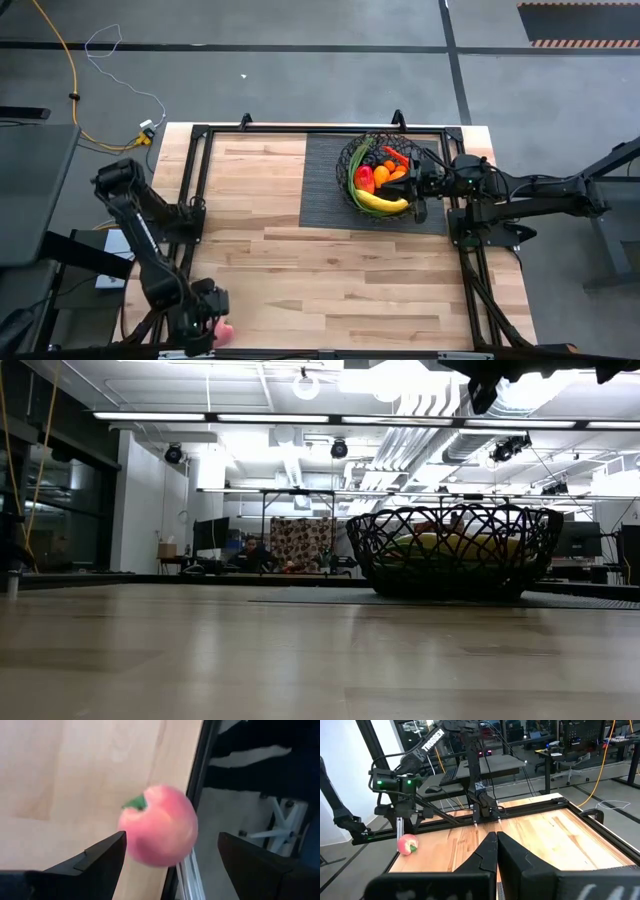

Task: Build produce basket
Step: Put the peach into the wire basket

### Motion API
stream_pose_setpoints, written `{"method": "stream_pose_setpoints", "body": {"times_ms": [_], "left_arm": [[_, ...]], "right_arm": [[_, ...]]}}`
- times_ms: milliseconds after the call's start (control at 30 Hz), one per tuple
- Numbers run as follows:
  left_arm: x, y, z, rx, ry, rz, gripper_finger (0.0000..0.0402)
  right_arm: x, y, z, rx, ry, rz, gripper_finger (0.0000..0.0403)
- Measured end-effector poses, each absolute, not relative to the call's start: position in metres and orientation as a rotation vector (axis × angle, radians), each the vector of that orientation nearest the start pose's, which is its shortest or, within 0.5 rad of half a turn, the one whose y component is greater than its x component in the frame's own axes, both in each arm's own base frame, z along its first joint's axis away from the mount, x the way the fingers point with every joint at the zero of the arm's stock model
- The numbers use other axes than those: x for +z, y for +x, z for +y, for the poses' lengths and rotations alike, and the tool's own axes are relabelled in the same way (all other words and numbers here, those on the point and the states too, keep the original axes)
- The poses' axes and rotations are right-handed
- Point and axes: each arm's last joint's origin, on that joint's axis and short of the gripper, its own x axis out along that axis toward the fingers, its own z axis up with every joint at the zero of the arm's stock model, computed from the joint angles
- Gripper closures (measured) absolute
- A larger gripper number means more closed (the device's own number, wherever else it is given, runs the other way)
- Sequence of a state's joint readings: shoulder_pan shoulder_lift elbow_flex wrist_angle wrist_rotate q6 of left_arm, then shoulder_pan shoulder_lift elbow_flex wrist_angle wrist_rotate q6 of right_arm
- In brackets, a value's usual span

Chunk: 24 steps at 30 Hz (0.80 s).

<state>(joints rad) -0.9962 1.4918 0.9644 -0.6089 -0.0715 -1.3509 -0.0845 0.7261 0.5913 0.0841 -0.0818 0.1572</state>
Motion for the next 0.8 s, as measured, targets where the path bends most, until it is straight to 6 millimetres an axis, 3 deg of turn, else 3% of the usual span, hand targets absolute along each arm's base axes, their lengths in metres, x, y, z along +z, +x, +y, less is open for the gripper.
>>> {"method": "stream_pose_setpoints", "body": {"times_ms": [333, 800], "left_arm": [[0.184, 0.152, -0.250, 0.029, -0.474, 1.342, 0.0096], [0.174, 0.157, -0.254, 0.040, -0.396, 1.274, 0.0096]], "right_arm": [[0.296, 0.169, -0.012, -0.010, 0.166, 0.093, 0.0403], [0.296, 0.169, -0.012, -0.021, 0.164, 0.092, 0.0403]]}}
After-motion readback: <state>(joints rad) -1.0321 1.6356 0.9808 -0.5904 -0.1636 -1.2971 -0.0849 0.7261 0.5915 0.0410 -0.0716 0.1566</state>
